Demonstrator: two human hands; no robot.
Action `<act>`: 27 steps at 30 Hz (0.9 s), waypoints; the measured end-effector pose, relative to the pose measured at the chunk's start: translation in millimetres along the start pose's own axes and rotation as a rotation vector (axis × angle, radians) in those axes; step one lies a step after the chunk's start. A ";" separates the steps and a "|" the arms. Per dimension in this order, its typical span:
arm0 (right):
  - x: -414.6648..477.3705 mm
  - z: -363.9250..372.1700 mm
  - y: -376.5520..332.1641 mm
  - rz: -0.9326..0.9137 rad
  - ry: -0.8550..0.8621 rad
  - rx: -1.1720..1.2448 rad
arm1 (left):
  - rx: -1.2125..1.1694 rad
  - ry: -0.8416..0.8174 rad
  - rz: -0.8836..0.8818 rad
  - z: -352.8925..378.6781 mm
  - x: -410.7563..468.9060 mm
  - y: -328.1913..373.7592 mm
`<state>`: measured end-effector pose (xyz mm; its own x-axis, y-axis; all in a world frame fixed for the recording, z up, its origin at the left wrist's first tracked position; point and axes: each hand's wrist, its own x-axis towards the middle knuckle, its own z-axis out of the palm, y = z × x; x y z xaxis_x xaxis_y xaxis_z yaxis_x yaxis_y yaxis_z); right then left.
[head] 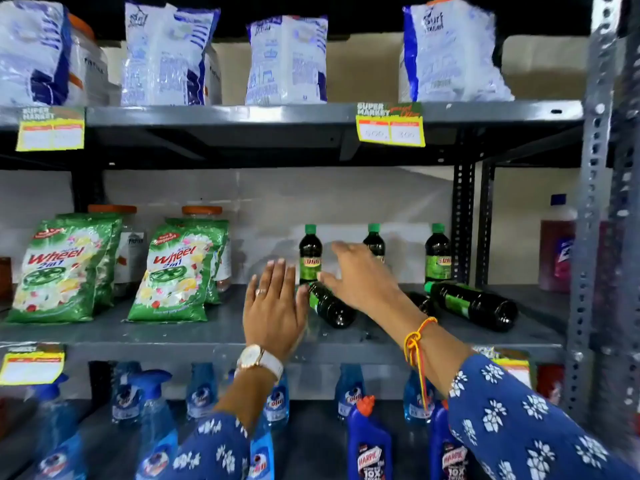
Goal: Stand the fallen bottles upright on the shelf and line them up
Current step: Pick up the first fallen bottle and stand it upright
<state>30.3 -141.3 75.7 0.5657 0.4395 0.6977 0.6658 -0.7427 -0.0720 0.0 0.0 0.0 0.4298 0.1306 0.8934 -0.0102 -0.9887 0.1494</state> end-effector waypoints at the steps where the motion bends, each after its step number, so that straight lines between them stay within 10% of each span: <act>1: -0.2 11.5 -2.6 0.016 -0.060 -0.005 | 0.006 -0.043 -0.029 6.2 -17.0 -9.5; 14: 71.6 113.1 0.7 0.294 -0.431 -0.466 | 0.082 0.104 0.069 63.2 -62.8 -71.0; 27: 33.7 121.6 31.5 0.358 0.125 0.331 | 0.046 0.101 0.069 65.5 -64.1 -71.2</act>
<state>129.5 -88.5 10.2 0.7376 0.1079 0.6665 0.5710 -0.6267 -0.5304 32.3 57.2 -95.7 0.3365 0.0664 0.9393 0.0054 -0.9976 0.0686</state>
